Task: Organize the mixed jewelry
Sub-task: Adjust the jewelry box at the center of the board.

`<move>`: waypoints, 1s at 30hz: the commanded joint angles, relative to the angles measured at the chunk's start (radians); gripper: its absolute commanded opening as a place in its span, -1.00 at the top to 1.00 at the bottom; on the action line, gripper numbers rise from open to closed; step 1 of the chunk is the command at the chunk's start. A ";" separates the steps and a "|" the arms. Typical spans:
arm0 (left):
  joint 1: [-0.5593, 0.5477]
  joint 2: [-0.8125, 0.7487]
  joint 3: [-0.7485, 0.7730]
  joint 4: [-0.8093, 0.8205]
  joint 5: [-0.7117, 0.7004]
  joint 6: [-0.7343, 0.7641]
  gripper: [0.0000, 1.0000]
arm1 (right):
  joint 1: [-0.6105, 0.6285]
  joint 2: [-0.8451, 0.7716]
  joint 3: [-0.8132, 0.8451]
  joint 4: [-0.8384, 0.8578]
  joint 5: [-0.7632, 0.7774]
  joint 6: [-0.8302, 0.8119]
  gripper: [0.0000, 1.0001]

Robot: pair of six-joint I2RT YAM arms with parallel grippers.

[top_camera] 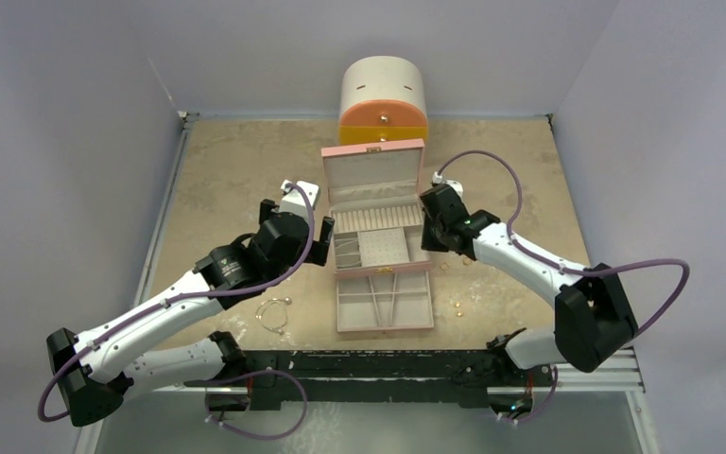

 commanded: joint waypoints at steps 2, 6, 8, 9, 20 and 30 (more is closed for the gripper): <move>-0.006 -0.007 0.047 0.018 -0.031 0.003 -0.79 | -0.032 0.007 0.070 0.082 0.066 0.069 1.00; -0.006 -0.007 0.045 0.017 -0.037 0.003 -0.78 | -0.051 0.016 0.063 0.123 0.063 0.094 1.00; -0.006 -0.005 0.046 0.017 -0.039 0.002 -0.78 | -0.057 0.031 0.068 0.137 0.052 0.104 1.00; -0.007 -0.004 0.046 0.017 -0.039 0.003 -0.78 | -0.059 0.040 0.074 0.143 0.045 0.107 1.00; -0.007 0.010 0.043 0.016 -0.067 -0.004 -0.77 | -0.060 0.055 0.088 0.173 0.010 0.124 1.00; -0.005 0.023 0.045 0.014 -0.079 -0.005 -0.76 | -0.059 -0.115 0.079 0.046 0.027 0.096 0.09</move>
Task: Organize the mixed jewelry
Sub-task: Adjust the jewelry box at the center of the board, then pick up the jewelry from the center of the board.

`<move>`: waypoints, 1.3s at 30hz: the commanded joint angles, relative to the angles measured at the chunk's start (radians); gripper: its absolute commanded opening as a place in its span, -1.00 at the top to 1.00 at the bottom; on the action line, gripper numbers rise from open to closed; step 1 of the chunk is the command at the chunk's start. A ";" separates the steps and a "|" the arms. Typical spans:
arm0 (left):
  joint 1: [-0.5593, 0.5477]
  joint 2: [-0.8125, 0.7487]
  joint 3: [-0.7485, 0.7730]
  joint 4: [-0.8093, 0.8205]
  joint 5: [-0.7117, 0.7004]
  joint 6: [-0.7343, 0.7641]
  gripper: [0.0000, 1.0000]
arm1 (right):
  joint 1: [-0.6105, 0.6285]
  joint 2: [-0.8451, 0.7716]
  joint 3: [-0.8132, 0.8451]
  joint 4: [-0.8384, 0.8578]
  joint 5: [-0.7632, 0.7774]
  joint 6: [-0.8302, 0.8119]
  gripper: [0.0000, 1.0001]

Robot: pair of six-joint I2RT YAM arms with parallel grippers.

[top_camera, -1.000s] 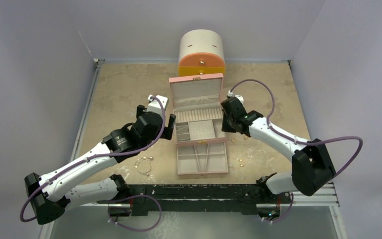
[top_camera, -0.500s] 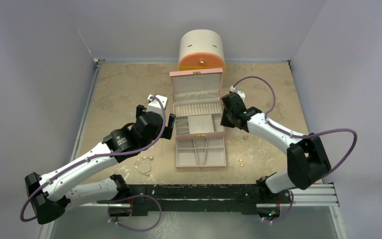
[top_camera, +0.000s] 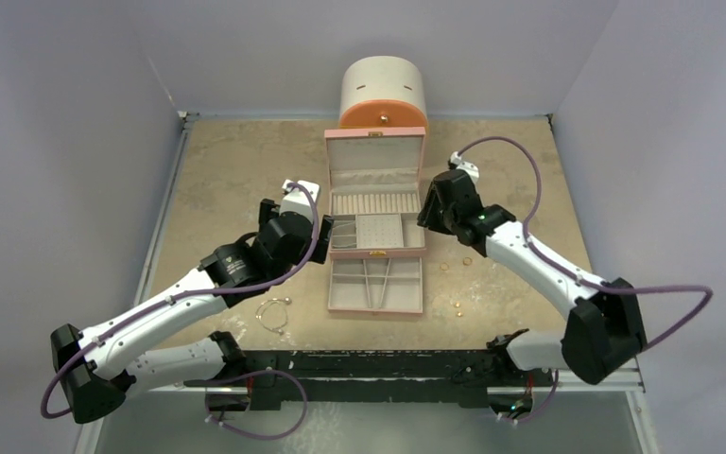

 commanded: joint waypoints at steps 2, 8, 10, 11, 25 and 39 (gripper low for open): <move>-0.006 -0.001 0.045 0.015 -0.026 -0.006 -0.76 | -0.005 -0.132 0.006 -0.076 0.033 -0.002 0.01; -0.007 -0.002 0.046 0.015 -0.023 -0.006 -0.76 | -0.005 -0.270 -0.081 -0.194 0.092 0.021 -0.04; -0.006 -0.004 0.044 0.016 -0.021 -0.009 -0.76 | -0.004 -0.303 -0.102 -0.252 0.098 0.045 -0.04; -0.006 -0.004 0.044 0.016 -0.020 -0.010 -0.76 | -0.005 -0.321 -0.114 -0.277 0.097 0.063 -0.04; -0.006 -0.010 0.054 0.013 -0.007 -0.028 -0.75 | -0.005 -0.389 -0.294 -0.420 0.022 0.186 0.10; -0.006 -0.028 0.056 0.011 0.001 -0.025 -0.75 | 0.001 -0.293 -0.390 -0.346 -0.020 0.246 0.29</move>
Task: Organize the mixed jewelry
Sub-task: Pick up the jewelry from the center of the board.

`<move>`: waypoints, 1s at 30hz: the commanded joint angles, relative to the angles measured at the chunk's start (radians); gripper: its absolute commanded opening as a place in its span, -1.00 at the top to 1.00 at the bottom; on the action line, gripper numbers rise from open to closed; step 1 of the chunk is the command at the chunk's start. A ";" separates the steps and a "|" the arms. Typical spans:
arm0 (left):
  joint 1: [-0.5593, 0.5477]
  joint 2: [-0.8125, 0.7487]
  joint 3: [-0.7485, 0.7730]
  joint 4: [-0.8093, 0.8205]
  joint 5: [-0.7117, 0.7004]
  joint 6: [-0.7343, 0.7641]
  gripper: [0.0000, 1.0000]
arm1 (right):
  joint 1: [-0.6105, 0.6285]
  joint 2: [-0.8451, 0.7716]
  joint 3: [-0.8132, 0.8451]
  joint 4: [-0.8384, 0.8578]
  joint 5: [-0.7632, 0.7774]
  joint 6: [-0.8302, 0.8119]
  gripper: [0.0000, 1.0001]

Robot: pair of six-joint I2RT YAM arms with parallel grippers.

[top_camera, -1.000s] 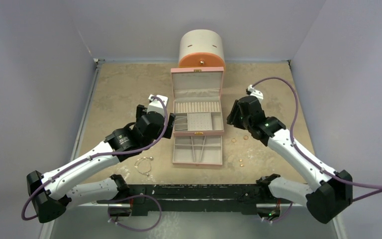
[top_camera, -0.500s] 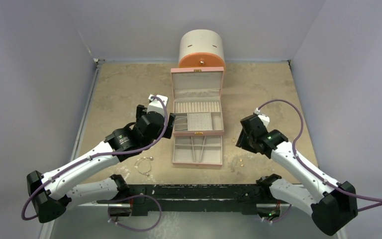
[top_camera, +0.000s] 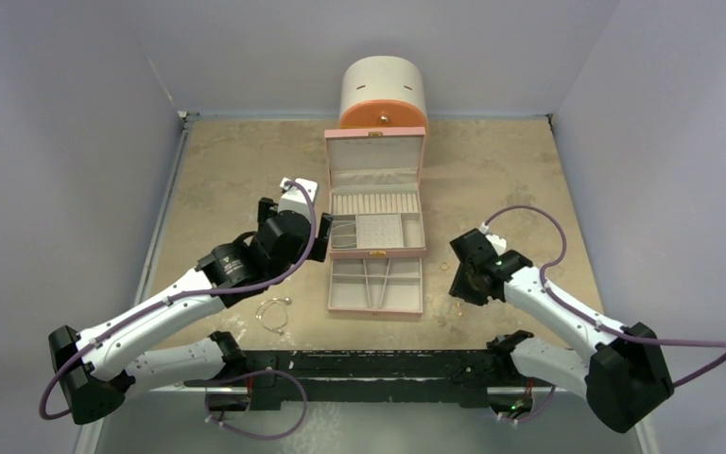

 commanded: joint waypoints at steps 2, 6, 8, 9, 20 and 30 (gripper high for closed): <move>-0.006 -0.024 0.042 0.011 0.004 -0.015 -0.75 | 0.001 0.030 -0.032 0.037 -0.011 0.048 0.32; -0.007 -0.024 0.043 0.011 0.005 -0.015 -0.74 | 0.001 0.045 -0.053 0.054 -0.012 0.056 0.37; -0.005 -0.024 0.043 0.011 0.003 -0.014 -0.74 | 0.001 0.052 -0.063 0.056 -0.010 0.065 0.43; -0.006 -0.026 0.043 0.011 0.002 -0.016 -0.74 | 0.002 0.052 -0.067 0.057 -0.010 0.067 0.44; -0.006 -0.023 0.043 0.011 0.001 -0.015 -0.74 | 0.003 0.020 -0.087 0.066 -0.010 0.085 0.61; -0.006 -0.025 0.042 0.009 0.001 -0.015 -0.74 | 0.003 -0.004 -0.076 0.054 -0.001 0.087 0.93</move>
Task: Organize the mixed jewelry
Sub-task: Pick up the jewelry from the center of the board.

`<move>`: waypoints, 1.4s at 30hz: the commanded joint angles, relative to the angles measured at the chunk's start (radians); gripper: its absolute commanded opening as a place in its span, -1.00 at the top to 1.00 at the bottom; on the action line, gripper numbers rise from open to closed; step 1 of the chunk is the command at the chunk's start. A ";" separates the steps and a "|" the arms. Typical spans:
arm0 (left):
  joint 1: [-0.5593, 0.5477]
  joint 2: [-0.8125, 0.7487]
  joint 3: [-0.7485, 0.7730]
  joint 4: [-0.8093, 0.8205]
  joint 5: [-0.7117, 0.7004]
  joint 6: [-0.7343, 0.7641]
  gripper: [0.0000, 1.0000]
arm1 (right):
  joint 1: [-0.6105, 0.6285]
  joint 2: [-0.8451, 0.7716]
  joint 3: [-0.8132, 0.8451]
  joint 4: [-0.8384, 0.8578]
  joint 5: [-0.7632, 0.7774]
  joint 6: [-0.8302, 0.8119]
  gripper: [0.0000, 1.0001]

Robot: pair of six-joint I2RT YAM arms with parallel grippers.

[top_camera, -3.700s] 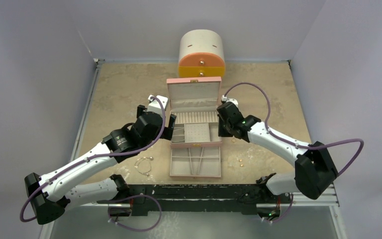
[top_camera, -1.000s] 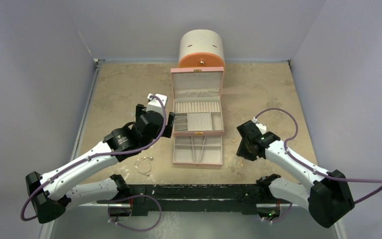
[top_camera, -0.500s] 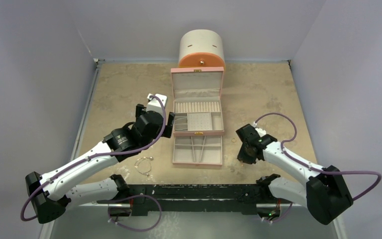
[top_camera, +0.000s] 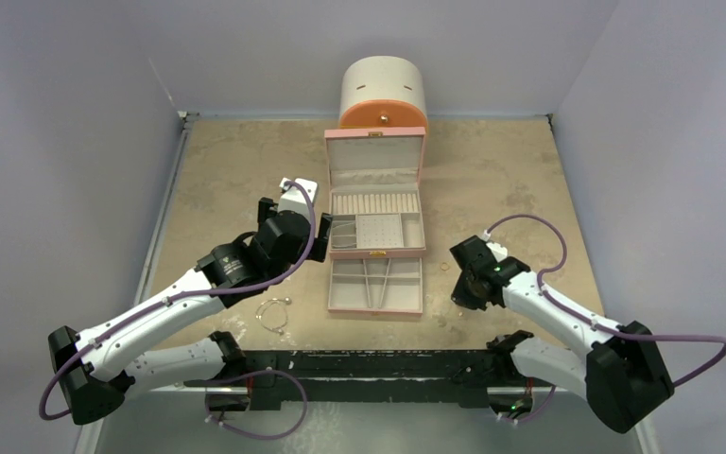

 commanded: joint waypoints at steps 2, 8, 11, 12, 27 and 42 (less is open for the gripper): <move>-0.006 -0.020 0.043 0.010 -0.003 -0.015 -0.74 | 0.003 -0.023 0.011 -0.017 0.019 0.020 1.00; -0.005 -0.020 0.043 0.010 -0.001 -0.015 -0.74 | 0.003 -0.048 0.012 -0.017 0.016 0.012 1.00; -0.005 -0.020 0.042 0.010 -0.001 -0.015 -0.74 | 0.003 -0.062 0.016 -0.005 0.002 -0.008 1.00; -0.005 -0.020 0.042 0.010 -0.001 -0.016 -0.74 | 0.003 -0.066 0.020 -0.001 -0.004 -0.017 1.00; -0.006 -0.036 0.049 0.029 0.051 -0.048 -0.73 | 0.065 -0.198 0.142 0.254 -0.313 -0.360 1.00; -0.006 -0.241 -0.048 0.289 0.470 -0.251 -0.77 | 0.110 -0.242 0.307 0.504 -0.784 -0.379 1.00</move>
